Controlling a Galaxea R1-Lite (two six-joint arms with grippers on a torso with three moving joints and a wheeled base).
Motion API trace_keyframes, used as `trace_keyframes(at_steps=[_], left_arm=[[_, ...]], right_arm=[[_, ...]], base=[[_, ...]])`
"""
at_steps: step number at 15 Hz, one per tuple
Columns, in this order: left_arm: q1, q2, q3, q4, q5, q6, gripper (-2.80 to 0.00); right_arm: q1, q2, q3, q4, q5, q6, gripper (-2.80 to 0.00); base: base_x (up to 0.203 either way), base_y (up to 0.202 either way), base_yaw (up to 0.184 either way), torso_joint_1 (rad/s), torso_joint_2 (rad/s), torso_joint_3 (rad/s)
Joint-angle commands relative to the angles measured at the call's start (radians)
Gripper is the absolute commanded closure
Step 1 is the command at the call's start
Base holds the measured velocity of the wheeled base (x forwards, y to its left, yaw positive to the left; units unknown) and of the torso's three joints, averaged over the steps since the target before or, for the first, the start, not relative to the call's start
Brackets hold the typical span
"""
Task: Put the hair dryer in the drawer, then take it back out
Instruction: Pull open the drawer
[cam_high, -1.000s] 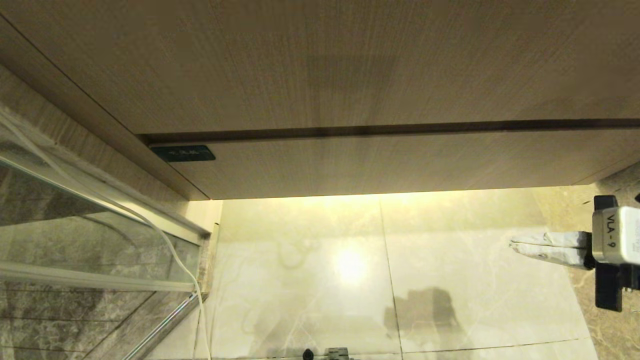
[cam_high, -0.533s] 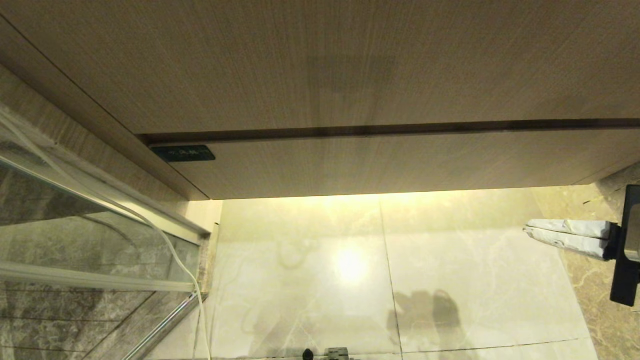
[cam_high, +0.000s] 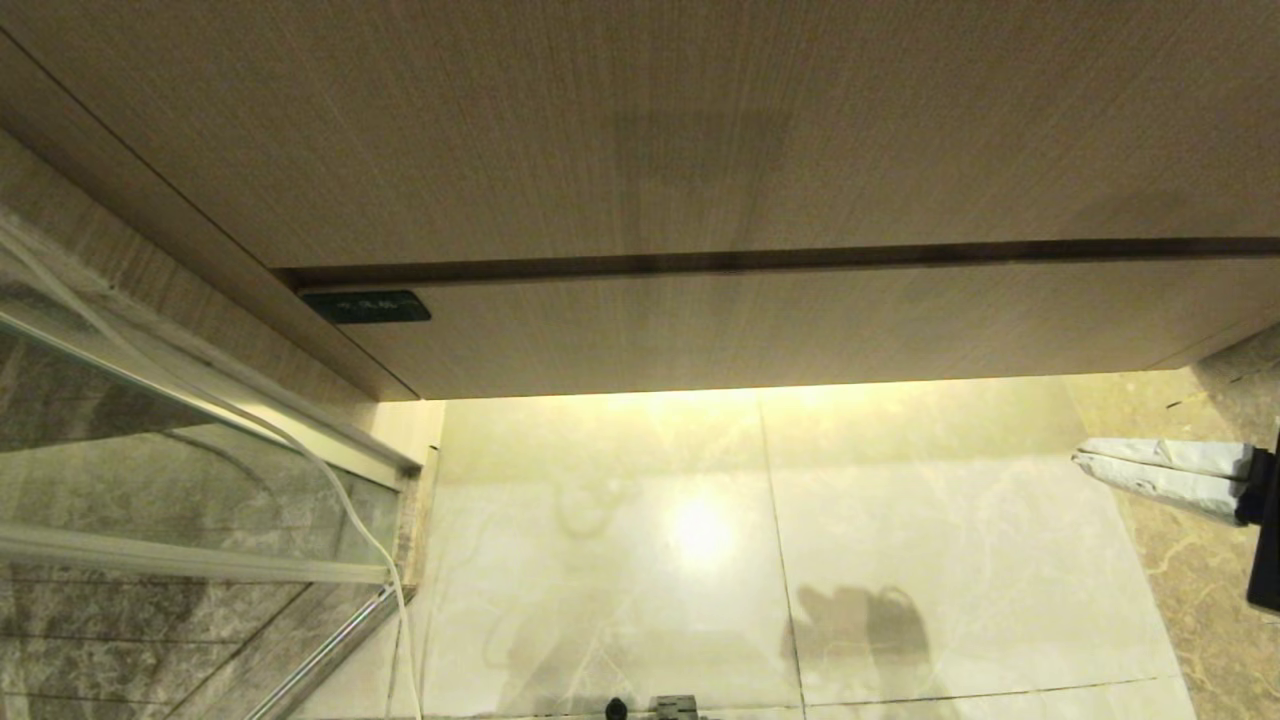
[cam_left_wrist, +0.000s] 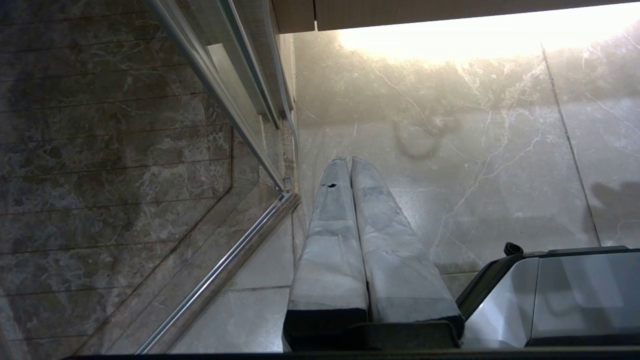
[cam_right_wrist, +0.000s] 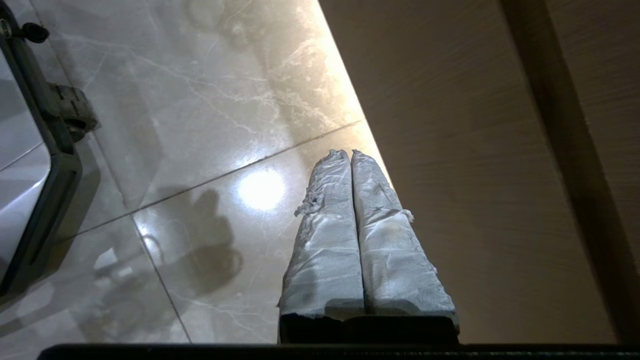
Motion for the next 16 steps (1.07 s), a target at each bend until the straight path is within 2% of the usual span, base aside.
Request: trace_keyframes(at_steps=[1, 16], left_arm=[[0.0, 0.0, 0.001, 0.0, 0.0, 0.0, 0.0], [0.0, 0.0, -0.001, 0.0, 0.0, 0.0, 0.0]], right_arm=[[-0.001, 0.005, -0.002, 0.008, 0.003, -0.005, 0.0], [-0.006, 0.024, -0.005, -0.001, -0.009, -0.007, 0.0]], base=[[0.0, 0.0, 0.0, 0.0, 0.0, 0.0], [0.0, 0.0, 0.0, 0.0, 0.0, 0.0]])
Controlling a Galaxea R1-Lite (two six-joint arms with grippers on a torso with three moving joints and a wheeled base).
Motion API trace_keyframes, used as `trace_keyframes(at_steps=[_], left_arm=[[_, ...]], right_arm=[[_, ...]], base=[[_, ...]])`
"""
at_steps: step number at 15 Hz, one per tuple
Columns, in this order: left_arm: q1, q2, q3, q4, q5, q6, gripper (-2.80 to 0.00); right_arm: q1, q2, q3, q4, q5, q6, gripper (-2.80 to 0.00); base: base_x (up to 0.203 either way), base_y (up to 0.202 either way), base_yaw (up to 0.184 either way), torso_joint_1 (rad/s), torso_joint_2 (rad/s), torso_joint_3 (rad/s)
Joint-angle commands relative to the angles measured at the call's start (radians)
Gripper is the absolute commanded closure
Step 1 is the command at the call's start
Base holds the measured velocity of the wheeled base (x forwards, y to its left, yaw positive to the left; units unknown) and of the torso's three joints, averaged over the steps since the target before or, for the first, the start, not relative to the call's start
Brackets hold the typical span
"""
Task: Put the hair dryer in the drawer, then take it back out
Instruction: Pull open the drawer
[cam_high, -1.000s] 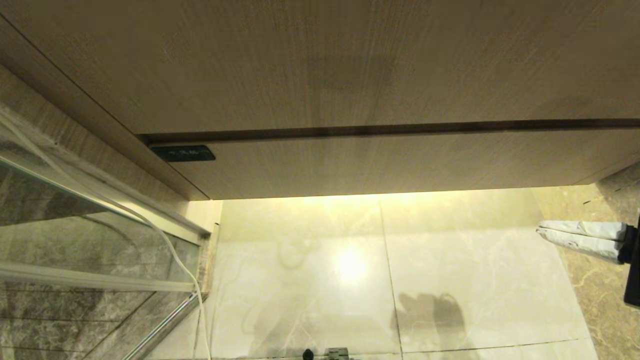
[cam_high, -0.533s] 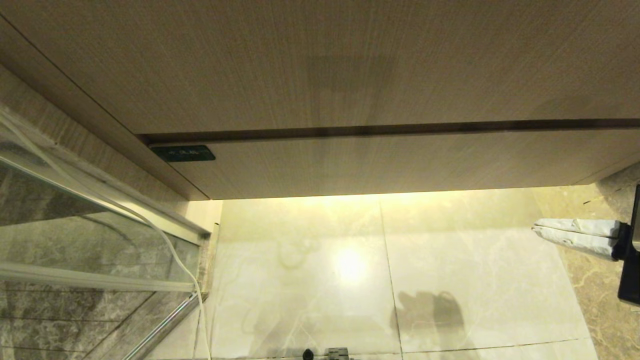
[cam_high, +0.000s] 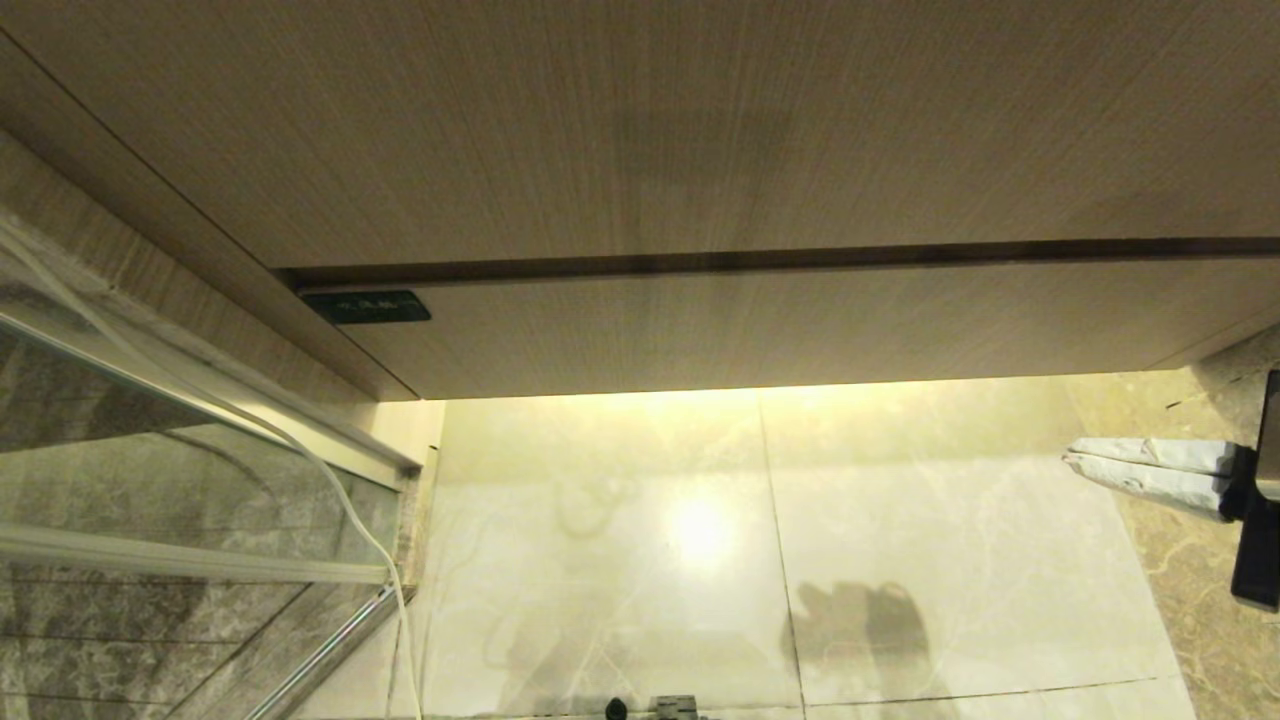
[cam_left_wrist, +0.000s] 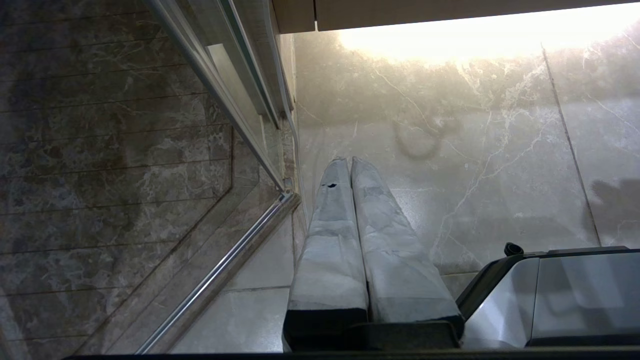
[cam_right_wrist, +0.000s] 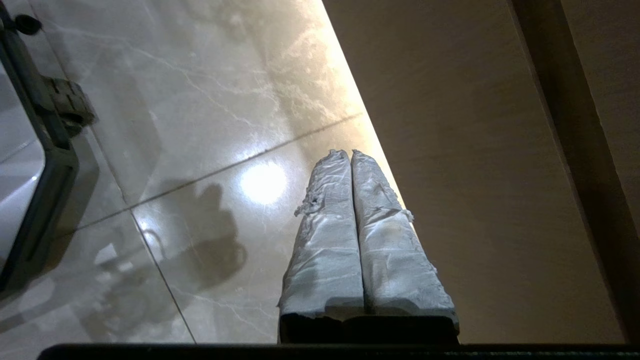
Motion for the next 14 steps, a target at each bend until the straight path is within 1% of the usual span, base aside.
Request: trace_keyframes(at_steps=[1, 3, 4, 7, 8, 9, 11, 14], left_arm=[[0.0, 0.0, 0.0, 0.0, 0.0, 0.0, 0.0], [0.0, 0.0, 0.0, 0.0, 0.0, 0.0, 0.0], [0.0, 0.0, 0.0, 0.0, 0.0, -0.001, 0.0], [0.0, 0.0, 0.0, 0.0, 0.0, 0.0, 0.0], [0.0, 0.0, 0.0, 0.0, 0.0, 0.0, 0.0], [0.0, 0.0, 0.0, 0.0, 0.0, 0.0, 0.0], [0.0, 0.0, 0.001, 0.0, 0.0, 0.0, 0.0], [0.0, 0.0, 0.001, 0.0, 0.0, 0.0, 0.0]], right_arm=[[0.001, -0.002, 0.001, -0.003, -0.031, -0.007, 0.0], [0.001, 0.003, -0.003, -0.01, -0.071, -0.008, 0.0], [0.001, 0.007, -0.002, -0.013, -0.107, -0.01, 0.0], [0.002, 0.043, -0.053, -0.005, -0.11, -0.024, 0.0], [0.002, 0.054, -0.067, -0.002, -0.11, -0.039, -1.61], [0.003, 0.063, -0.074, 0.001, -0.108, -0.059, -2.8], [0.006, 0.076, -0.087, 0.003, -0.107, -0.063, -2.8], [0.049, 0.115, -0.104, -0.018, -0.102, -0.066, -2.8]], base=[[0.0, 0.0, 0.0, 0.0, 0.0, 0.0], [0.0, 0.0, 0.0, 0.0, 0.0, 0.0], [0.0, 0.0, 0.0, 0.0, 0.0, 0.0], [0.0, 0.0, 0.0, 0.0, 0.0, 0.0], [0.0, 0.0, 0.0, 0.0, 0.0, 0.0], [0.0, 0.0, 0.0, 0.0, 0.0, 0.0], [0.0, 0.0, 0.0, 0.0, 0.0, 0.0], [0.0, 0.0, 0.0, 0.0, 0.0, 0.0]])
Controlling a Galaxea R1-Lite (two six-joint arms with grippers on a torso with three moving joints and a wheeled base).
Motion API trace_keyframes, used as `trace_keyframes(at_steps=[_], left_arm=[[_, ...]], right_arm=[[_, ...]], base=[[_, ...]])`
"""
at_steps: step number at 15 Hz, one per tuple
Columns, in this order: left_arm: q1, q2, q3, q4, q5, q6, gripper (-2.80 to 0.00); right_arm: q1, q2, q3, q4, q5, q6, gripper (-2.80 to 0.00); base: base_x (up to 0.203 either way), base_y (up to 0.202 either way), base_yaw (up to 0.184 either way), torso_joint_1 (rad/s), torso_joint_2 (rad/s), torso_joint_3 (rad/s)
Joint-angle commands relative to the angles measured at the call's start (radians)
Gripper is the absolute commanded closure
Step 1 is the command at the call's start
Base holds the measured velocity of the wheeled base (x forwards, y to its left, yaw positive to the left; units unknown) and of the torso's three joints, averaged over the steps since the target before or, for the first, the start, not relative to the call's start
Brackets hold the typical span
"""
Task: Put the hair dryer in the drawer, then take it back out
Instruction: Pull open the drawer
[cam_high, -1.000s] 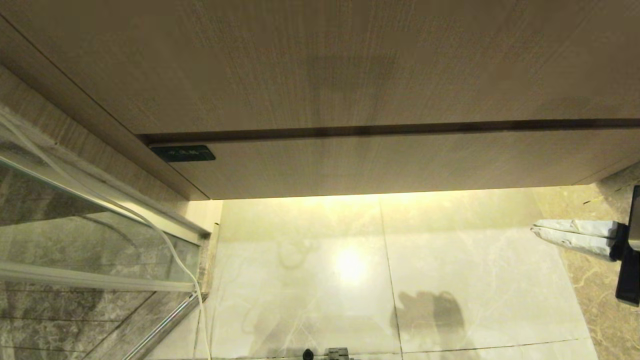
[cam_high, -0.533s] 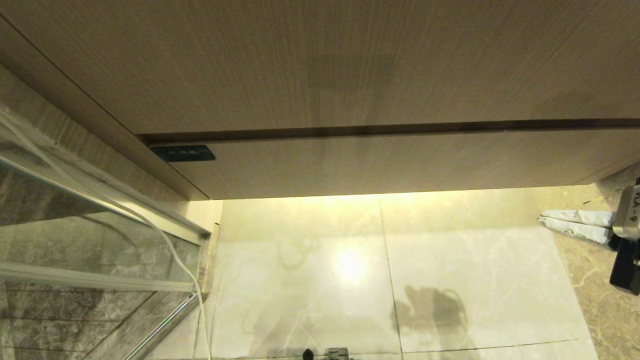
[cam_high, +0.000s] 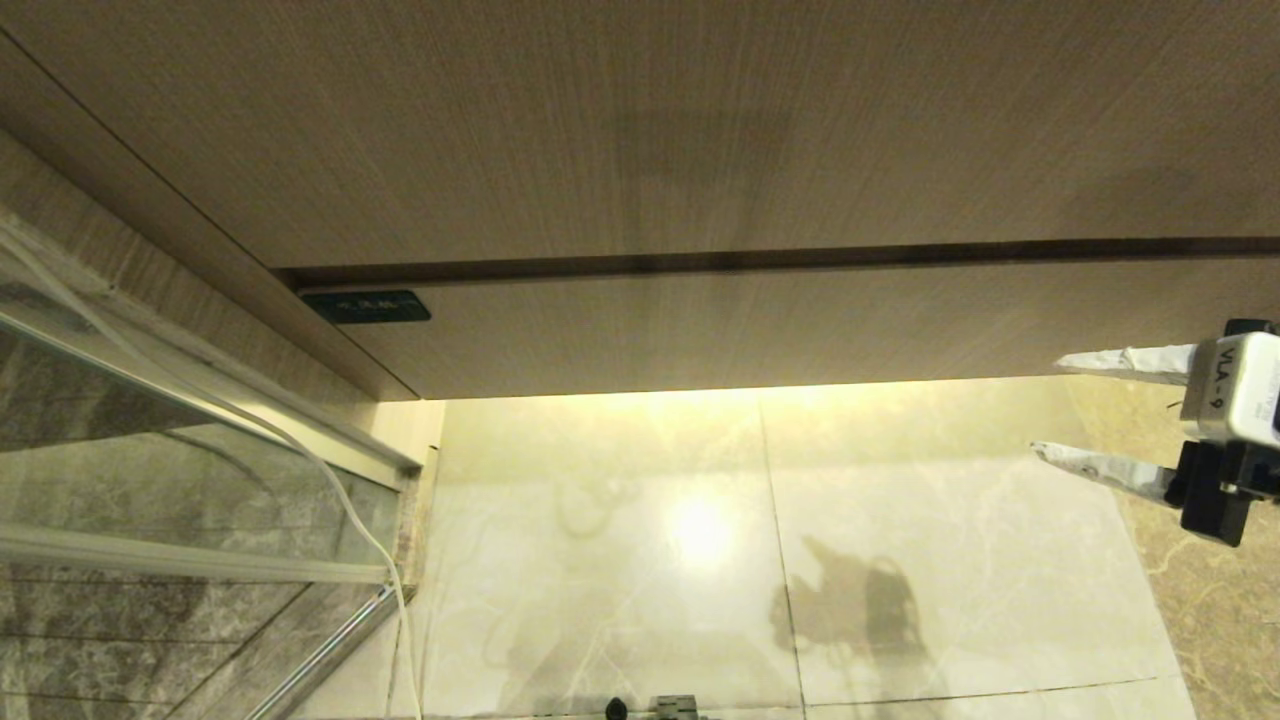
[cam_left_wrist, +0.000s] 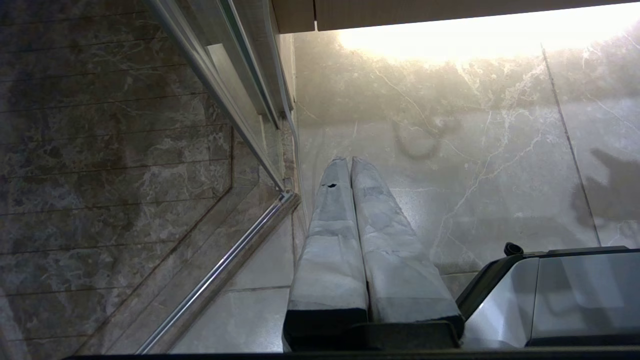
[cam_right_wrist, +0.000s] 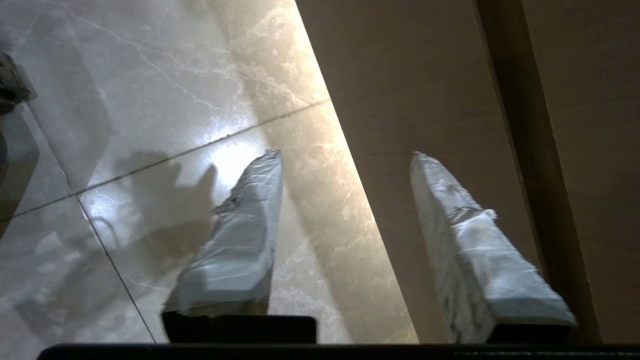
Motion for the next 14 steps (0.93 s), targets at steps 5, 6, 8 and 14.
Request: trace_keyframes(at_steps=[5, 6, 8, 14], left_arm=[[0.0, 0.0, 0.001, 0.0, 0.0, 0.0, 0.0], [0.0, 0.0, 0.0, 0.0, 0.0, -0.001, 0.0], [0.0, 0.0, 0.001, 0.0, 0.0, 0.0, 0.0], [0.0, 0.0, 0.001, 0.0, 0.0, 0.0, 0.0]], right_arm=[[0.024, 0.051, -0.028, -0.044, 0.0, -0.064, -2.8], [0.025, 0.055, -0.04, -0.056, 0.0, -0.079, -2.8], [0.024, 0.065, -0.057, -0.055, -0.006, -0.121, -2.8], [0.024, 0.097, -0.076, -0.096, -0.013, -0.13, -2.8]], base=[[0.0, 0.0, 0.0, 0.0, 0.0, 0.0], [0.0, 0.0, 0.0, 0.0, 0.0, 0.0], [0.0, 0.0, 0.0, 0.0, 0.0, 0.0], [0.0, 0.0, 0.0, 0.0, 0.0, 0.0]])
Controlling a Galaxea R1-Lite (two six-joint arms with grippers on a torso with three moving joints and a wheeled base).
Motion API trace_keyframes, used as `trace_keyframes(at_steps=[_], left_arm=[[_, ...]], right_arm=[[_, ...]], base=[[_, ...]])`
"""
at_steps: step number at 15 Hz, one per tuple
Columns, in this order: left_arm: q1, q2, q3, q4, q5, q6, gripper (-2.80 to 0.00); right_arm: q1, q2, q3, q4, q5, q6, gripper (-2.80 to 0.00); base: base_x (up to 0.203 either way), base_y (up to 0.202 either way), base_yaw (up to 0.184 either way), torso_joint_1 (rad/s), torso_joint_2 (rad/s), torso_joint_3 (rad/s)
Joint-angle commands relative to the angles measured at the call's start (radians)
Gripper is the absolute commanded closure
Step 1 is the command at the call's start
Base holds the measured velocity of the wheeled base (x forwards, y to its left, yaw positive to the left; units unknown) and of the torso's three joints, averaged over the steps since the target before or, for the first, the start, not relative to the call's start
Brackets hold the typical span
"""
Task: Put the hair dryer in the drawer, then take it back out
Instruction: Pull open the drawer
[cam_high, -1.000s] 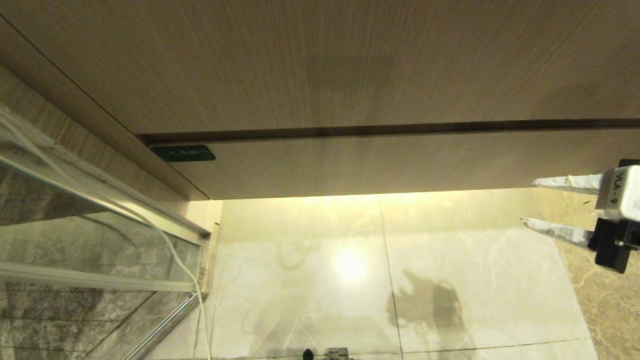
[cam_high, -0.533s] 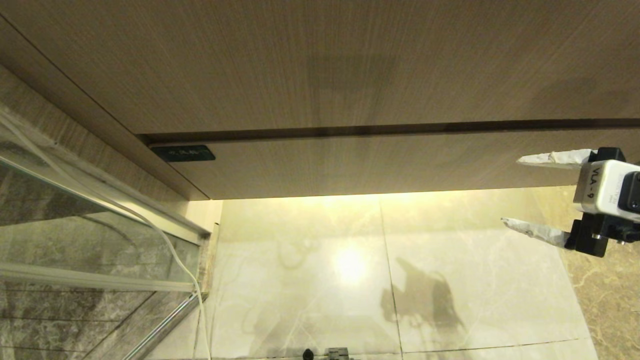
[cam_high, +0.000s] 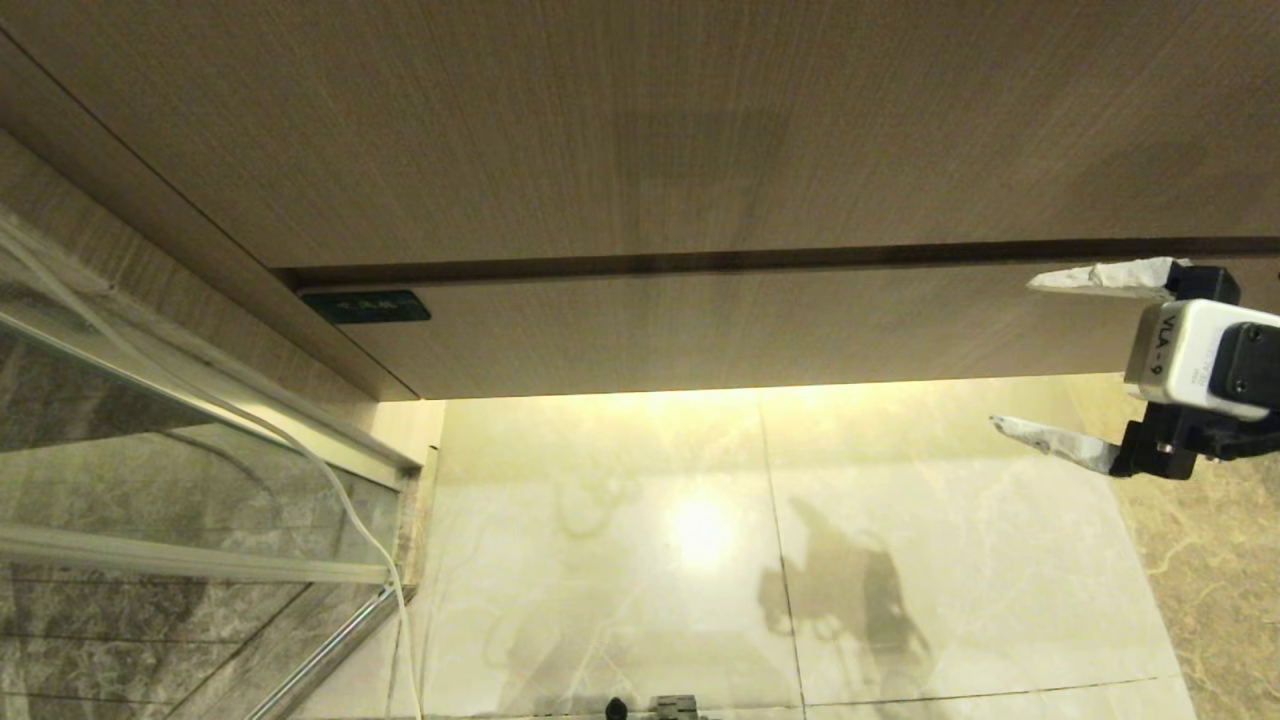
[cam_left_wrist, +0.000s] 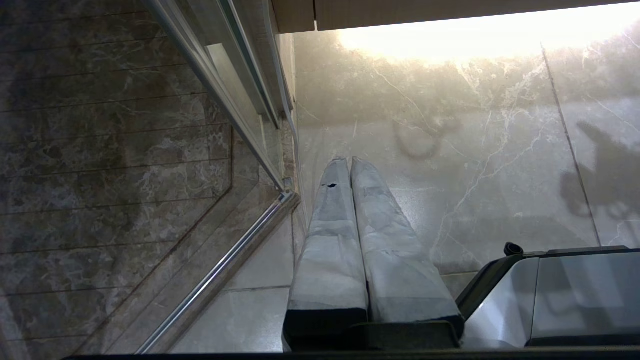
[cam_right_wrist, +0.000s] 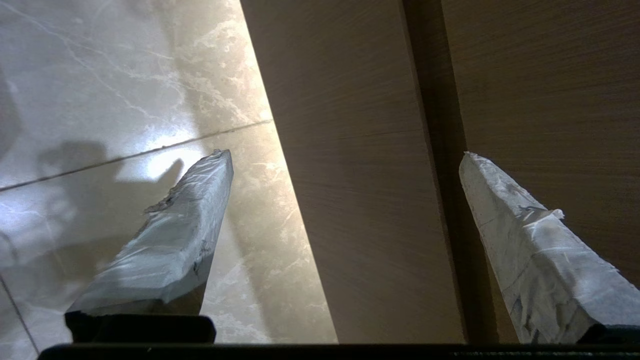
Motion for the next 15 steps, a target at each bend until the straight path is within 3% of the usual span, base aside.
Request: trace_keyframes(at_steps=[1, 6, 15], left_arm=[[0.0, 0.0, -0.001, 0.0, 0.0, 0.0, 0.0], [0.0, 0.0, -0.001, 0.0, 0.0, 0.0, 0.0], [0.0, 0.0, 0.001, 0.0, 0.0, 0.0, 0.0]], right_arm=[[0.0, 0.038, -0.015, -0.03, -0.006, -0.01, -2.8], [0.0, 0.146, -0.107, -0.046, -0.012, -0.024, -2.8], [0.0, 0.256, -0.136, -0.049, -0.009, -0.017, -2.8]], base=[[0.0, 0.0, 0.0, 0.0, 0.0, 0.0], [0.0, 0.0, 0.0, 0.0, 0.0, 0.0], [0.0, 0.0, 0.0, 0.0, 0.0, 0.0]])
